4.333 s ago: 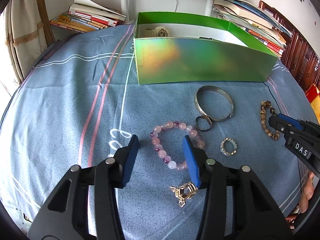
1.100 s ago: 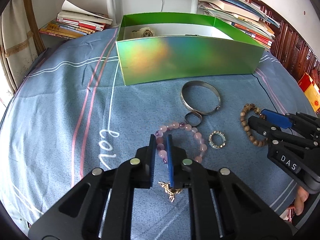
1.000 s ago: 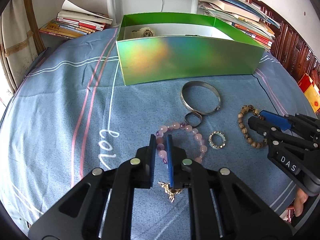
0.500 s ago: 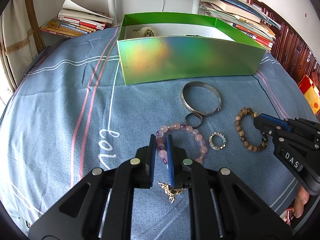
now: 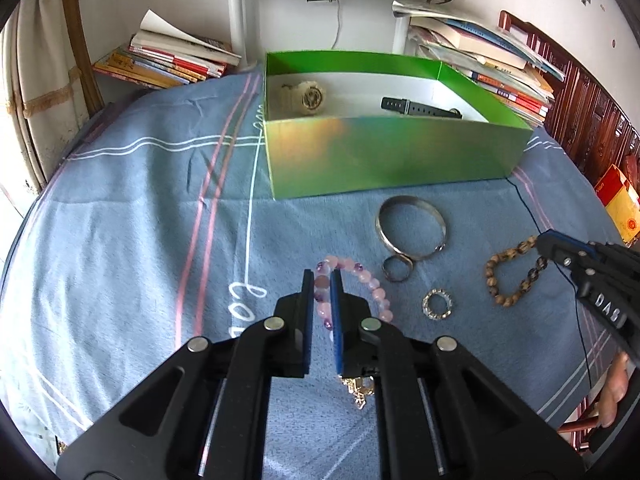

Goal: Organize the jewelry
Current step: 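Lift both bracelets with both tools and carry them over the green box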

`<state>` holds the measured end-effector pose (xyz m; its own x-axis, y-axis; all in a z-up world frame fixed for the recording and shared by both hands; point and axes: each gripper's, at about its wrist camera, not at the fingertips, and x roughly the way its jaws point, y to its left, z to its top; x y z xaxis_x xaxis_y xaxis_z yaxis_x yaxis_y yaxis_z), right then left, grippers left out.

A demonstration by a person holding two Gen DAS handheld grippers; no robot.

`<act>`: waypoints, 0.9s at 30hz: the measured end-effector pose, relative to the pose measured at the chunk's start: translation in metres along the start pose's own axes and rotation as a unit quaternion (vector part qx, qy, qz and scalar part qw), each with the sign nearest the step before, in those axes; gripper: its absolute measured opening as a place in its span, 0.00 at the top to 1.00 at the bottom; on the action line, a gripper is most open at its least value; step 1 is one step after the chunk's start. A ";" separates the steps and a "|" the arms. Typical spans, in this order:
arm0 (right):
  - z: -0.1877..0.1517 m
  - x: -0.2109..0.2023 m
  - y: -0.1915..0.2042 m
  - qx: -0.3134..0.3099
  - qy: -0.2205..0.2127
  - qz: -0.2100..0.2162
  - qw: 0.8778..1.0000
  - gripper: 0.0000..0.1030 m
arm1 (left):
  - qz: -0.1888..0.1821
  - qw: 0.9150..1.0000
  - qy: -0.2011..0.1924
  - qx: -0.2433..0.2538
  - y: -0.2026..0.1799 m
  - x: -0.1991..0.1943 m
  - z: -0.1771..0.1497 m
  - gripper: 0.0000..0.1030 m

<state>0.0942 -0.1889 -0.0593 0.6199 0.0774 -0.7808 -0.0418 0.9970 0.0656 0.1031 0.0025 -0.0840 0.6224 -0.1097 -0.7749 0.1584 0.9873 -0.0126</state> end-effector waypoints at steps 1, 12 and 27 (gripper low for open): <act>0.001 -0.002 -0.002 0.002 -0.002 -0.002 1.000 0.92 | 0.000 1.000 -0.001 0.000 0.000 -0.001 0.000 0.92; 0.010 -0.021 -0.005 0.007 -0.028 0.001 1.000 0.92 | -0.007 1.000 -0.021 0.006 -0.005 -0.019 0.010 0.92; 0.095 -0.081 0.018 -0.038 -0.146 0.009 0.988 0.92 | -0.017 0.994 -0.110 0.013 -0.006 -0.068 0.090 0.92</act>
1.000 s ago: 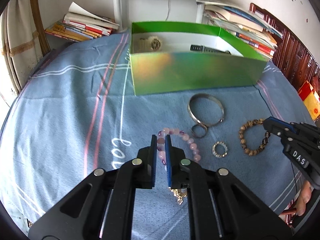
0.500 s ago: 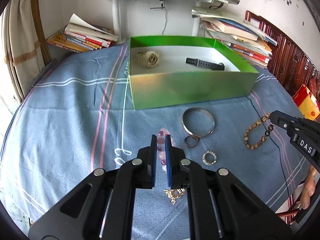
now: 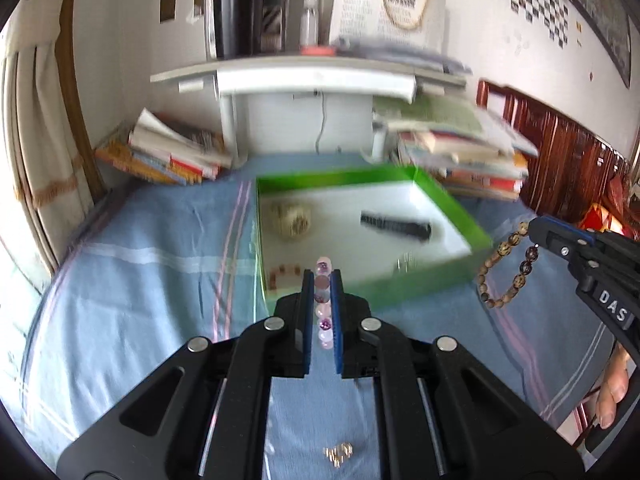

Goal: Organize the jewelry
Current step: 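Lift both bracelets with both tools and carry them over the green box, then open both tools to drop the bracelets into the green box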

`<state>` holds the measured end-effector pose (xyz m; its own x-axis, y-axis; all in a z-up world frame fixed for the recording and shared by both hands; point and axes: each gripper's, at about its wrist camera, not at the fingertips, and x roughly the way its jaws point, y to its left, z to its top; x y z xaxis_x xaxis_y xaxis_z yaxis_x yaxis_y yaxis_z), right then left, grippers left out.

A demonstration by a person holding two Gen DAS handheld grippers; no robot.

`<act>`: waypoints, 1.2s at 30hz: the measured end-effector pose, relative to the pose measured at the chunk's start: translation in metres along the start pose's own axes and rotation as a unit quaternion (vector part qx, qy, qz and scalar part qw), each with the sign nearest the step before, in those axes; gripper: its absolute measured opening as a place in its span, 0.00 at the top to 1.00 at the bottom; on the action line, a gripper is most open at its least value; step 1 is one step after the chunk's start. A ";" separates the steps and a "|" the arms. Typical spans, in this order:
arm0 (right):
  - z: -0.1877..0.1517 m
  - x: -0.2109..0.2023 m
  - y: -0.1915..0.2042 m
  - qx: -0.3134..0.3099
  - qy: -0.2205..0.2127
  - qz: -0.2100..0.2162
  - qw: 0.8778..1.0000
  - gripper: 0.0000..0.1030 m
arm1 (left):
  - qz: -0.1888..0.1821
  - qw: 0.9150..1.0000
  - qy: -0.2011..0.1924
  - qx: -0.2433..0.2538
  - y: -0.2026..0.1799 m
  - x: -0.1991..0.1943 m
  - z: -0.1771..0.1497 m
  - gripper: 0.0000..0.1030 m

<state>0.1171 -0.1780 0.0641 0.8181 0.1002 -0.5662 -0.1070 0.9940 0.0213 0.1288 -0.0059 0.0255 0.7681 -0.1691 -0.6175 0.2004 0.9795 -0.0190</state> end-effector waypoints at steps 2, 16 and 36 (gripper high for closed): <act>0.019 0.000 0.002 -0.002 -0.018 0.001 1.000 0.92 | 0.002 1.000 -0.012 0.002 0.001 0.003 0.020 0.92; 0.029 0.137 0.021 0.004 0.082 0.019 0.996 0.92 | 0.059 0.995 0.078 -0.013 0.012 0.138 0.036 0.92; -0.083 0.125 0.033 0.001 0.193 0.058 0.980 0.68 | 0.049 0.994 0.096 0.004 0.022 0.042 -0.052 0.46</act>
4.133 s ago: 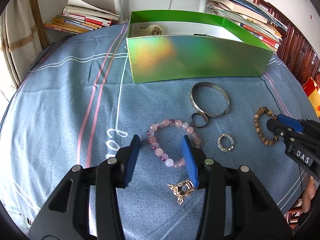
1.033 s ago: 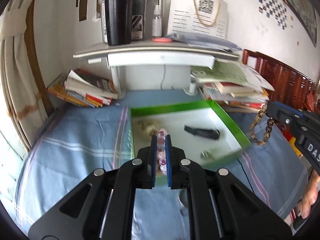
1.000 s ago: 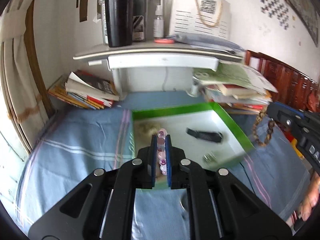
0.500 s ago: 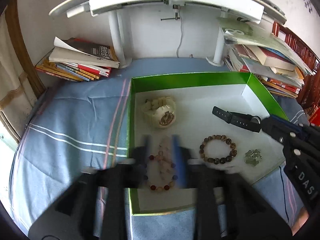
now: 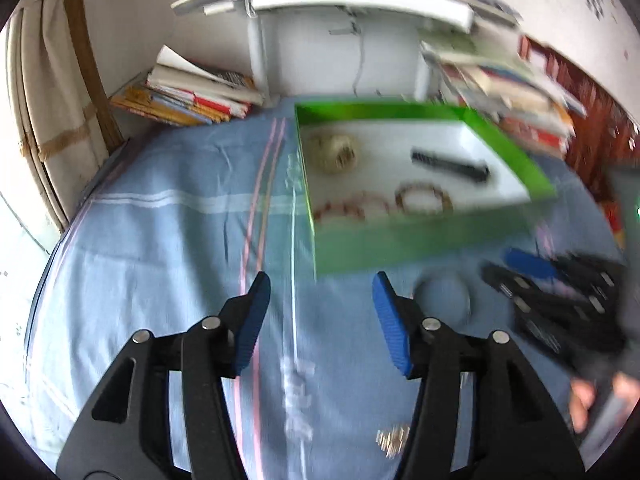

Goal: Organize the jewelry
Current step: 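Open both tools to drop the bracelets into the green box, then move the right tool to the silver bangle while the left tool reaches the gold charm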

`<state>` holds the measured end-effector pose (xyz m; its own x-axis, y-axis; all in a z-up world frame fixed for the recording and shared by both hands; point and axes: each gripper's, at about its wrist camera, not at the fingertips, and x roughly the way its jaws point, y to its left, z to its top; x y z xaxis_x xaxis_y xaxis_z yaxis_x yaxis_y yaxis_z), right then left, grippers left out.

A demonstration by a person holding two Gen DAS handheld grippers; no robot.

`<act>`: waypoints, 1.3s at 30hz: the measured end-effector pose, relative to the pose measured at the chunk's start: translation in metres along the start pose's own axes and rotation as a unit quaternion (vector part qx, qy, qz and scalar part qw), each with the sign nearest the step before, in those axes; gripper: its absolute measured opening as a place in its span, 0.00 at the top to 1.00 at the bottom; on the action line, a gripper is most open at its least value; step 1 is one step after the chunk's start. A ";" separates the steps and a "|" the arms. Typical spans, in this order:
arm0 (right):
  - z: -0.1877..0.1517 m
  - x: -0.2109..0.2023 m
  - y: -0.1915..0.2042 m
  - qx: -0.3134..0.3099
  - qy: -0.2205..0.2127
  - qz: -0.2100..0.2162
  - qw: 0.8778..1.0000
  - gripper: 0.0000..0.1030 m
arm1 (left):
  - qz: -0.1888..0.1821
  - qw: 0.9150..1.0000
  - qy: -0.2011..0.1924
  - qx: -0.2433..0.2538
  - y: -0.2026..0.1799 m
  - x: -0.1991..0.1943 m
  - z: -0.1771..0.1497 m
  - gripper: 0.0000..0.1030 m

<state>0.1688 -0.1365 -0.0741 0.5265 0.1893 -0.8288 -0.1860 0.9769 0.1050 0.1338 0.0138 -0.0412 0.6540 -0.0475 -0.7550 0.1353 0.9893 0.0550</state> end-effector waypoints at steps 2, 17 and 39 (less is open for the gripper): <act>-0.002 0.009 0.005 -0.004 0.006 0.000 1.000 0.69 | 0.005 1.000 0.005 0.018 -0.003 -0.005 -0.014 0.42; -0.030 -0.005 -0.030 0.025 0.005 -0.064 0.998 0.93 | -0.063 0.991 0.054 0.105 -0.039 -0.010 -0.073 0.47; -0.056 -0.030 -0.044 0.062 -0.004 -0.059 0.996 0.85 | -0.012 0.998 0.057 0.019 0.008 0.003 -0.061 0.48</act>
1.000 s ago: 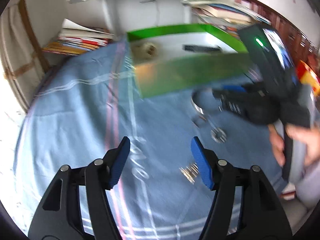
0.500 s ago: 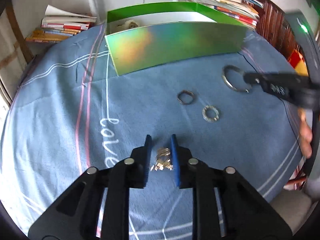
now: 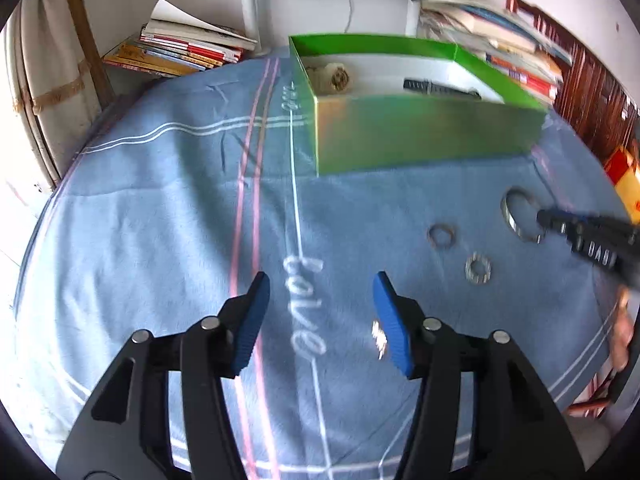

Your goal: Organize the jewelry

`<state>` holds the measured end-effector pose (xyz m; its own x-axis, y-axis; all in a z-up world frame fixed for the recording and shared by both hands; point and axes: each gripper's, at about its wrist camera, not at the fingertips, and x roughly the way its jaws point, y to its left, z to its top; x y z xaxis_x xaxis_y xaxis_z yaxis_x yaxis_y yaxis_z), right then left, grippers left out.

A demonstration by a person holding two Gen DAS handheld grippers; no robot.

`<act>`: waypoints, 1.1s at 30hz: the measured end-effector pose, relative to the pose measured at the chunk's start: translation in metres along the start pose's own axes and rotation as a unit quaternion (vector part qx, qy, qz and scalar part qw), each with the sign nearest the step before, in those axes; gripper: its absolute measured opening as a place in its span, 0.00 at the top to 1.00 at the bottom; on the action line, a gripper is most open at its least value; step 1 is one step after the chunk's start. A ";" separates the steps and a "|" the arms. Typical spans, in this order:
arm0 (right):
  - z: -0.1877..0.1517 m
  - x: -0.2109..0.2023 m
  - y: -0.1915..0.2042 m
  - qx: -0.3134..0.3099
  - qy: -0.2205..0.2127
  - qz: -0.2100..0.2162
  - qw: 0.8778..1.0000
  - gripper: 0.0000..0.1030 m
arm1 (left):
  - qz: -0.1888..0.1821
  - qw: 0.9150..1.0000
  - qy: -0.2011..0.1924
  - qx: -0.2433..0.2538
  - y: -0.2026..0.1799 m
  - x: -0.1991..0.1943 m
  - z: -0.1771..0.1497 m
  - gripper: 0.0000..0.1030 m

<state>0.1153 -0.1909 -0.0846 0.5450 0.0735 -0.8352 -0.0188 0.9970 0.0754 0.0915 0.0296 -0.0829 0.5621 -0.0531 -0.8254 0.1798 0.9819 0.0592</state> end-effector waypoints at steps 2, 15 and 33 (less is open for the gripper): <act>-0.002 -0.002 0.003 -0.007 -0.002 -0.003 1.000 0.85 | 0.000 1.000 0.004 0.017 -0.005 -0.001 -0.006 0.48; -0.007 -0.001 0.006 -0.008 0.000 0.001 1.000 0.85 | -0.066 0.996 0.009 0.061 -0.026 -0.013 -0.022 0.54; -0.010 -0.010 0.018 -0.025 -0.003 0.026 0.999 0.85 | -0.059 0.998 0.009 0.023 -0.029 0.023 0.008 0.83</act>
<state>0.1015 -0.1731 -0.0801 0.5467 0.1246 -0.8280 -0.0890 0.9919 0.0905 0.1057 -0.0015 -0.0995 0.5203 -0.1641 -0.8381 0.2811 0.9596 -0.0134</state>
